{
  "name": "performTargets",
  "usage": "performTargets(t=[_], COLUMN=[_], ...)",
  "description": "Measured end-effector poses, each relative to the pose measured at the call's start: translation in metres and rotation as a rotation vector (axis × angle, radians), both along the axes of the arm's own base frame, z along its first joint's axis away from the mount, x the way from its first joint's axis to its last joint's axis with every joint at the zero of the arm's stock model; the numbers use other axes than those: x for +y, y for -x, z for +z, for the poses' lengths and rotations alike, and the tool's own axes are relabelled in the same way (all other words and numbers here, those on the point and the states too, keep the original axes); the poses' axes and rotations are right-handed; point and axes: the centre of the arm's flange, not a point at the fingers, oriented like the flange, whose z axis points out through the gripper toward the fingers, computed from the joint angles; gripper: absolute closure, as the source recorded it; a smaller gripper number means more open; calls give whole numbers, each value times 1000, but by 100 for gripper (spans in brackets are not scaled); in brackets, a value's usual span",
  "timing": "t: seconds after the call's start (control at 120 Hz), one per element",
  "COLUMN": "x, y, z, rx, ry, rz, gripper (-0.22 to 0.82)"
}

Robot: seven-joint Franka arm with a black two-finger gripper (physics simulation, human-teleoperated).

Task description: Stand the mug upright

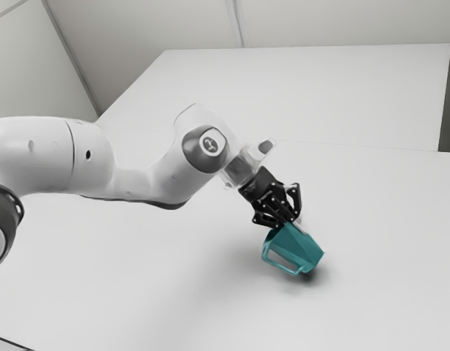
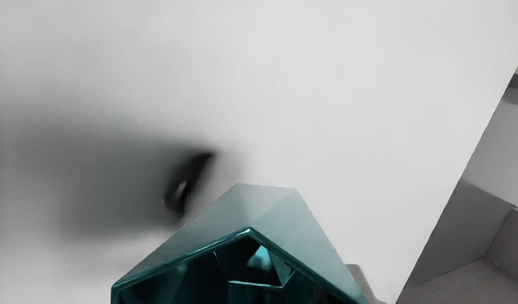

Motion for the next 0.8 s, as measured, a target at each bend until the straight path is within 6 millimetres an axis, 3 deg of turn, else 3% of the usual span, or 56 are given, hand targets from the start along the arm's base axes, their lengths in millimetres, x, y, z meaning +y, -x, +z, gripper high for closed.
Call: performTargets(t=[0.092, 0.233, 0.425, 0.6, 0.8], x=[13, 63, 104, 142, 184], y=[-3, -17, -12, -11, 3], z=[17, 44, 80, 82, 74], rx=[-99, -224, -306, -300, -256], ry=[-139, -352, -546, -647, -684], rz=[-84, -142, -213, -236, -218], gripper=[77, 78, 78, 78, 78])
